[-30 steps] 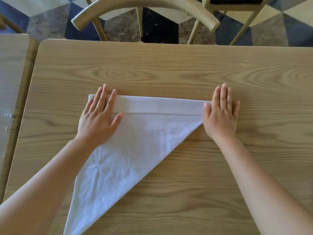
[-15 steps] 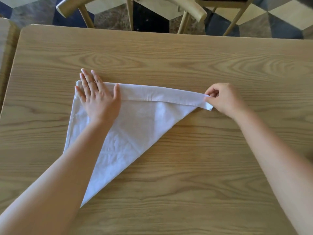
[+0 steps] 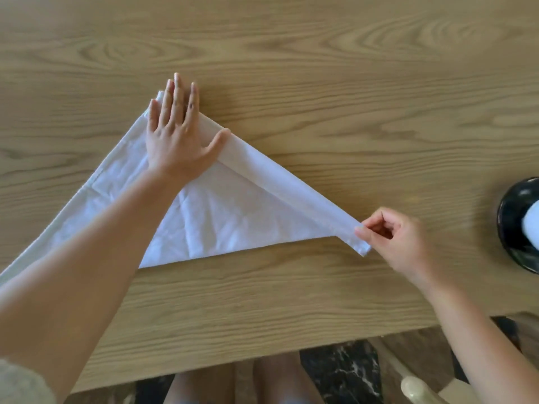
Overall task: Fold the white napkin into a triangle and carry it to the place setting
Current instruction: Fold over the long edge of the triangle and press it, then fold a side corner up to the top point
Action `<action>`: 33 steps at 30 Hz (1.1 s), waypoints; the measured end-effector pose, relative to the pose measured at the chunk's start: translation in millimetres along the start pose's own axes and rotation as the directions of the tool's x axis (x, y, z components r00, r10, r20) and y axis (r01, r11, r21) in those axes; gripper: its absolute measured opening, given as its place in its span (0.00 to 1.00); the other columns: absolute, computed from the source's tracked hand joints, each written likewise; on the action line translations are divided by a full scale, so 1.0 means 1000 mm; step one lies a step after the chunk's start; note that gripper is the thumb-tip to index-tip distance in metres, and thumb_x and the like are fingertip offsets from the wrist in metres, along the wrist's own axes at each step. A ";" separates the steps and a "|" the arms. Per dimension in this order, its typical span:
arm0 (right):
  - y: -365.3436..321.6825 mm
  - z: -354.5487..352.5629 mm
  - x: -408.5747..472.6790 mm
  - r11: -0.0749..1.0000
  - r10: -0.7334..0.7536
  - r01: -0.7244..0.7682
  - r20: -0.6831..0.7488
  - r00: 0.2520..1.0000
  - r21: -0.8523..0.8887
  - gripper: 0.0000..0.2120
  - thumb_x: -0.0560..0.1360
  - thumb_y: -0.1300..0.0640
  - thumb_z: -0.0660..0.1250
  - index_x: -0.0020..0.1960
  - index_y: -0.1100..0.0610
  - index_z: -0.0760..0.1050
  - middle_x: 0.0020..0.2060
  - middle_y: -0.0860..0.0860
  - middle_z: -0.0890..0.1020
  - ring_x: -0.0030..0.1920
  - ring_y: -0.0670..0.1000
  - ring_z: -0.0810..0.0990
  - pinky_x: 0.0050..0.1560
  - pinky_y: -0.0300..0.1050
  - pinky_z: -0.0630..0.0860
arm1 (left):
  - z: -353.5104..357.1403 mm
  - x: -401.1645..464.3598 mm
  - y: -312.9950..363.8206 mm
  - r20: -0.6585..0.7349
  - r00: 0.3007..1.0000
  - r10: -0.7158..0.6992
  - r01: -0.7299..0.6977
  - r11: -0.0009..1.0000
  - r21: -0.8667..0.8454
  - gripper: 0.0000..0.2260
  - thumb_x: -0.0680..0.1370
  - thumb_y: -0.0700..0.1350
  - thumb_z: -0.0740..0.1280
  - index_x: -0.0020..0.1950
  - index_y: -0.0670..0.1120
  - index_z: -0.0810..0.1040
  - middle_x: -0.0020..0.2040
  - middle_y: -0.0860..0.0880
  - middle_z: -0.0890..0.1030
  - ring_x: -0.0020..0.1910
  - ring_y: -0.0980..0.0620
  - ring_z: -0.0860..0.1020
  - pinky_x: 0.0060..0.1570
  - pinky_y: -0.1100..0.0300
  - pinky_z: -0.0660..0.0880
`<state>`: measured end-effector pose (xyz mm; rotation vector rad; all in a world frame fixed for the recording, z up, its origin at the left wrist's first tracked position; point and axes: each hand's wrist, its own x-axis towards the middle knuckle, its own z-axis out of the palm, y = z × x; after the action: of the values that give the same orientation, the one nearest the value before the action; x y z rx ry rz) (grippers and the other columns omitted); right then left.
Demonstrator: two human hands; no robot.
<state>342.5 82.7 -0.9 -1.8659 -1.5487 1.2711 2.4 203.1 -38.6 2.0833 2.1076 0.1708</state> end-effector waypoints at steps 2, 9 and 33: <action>0.017 0.002 -0.028 1.000 0.028 -0.027 -0.043 0.999 0.004 0.13 0.69 0.63 0.73 0.35 0.47 0.75 0.31 0.39 0.81 0.30 0.41 0.75 0.32 0.30 0.69 | 0.003 -0.010 0.014 0.021 0.997 0.070 -0.070 0.998 0.004 0.41 0.72 0.69 0.51 0.77 0.45 0.49 0.78 0.42 0.48 0.77 0.48 0.46 0.74 0.49 0.44; 0.040 -0.008 -0.086 0.994 0.104 -0.106 -0.074 0.992 -0.029 0.09 0.70 0.62 0.72 0.34 0.51 0.76 0.34 0.47 0.82 0.34 0.47 0.78 0.35 0.36 0.71 | 0.013 -0.053 0.042 0.048 0.982 0.183 -0.185 0.982 0.033 0.43 0.71 0.70 0.53 0.77 0.44 0.51 0.77 0.40 0.50 0.76 0.47 0.49 0.74 0.48 0.47; -0.096 0.005 -0.015 0.926 -0.311 0.351 0.248 0.918 -0.140 0.04 0.68 0.45 0.65 0.40 0.43 0.76 0.44 0.42 0.79 0.48 0.43 0.76 0.50 0.28 0.67 | 0.003 -0.094 0.020 0.017 0.997 0.077 -0.075 0.990 -0.120 0.30 0.77 0.58 0.44 0.77 0.44 0.52 0.77 0.48 0.56 0.76 0.54 0.50 0.73 0.47 0.40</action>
<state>285.2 97.3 76.7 -1.5071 -2.0611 1.2436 22.9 109.4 -33.6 2.0871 1.9562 0.2757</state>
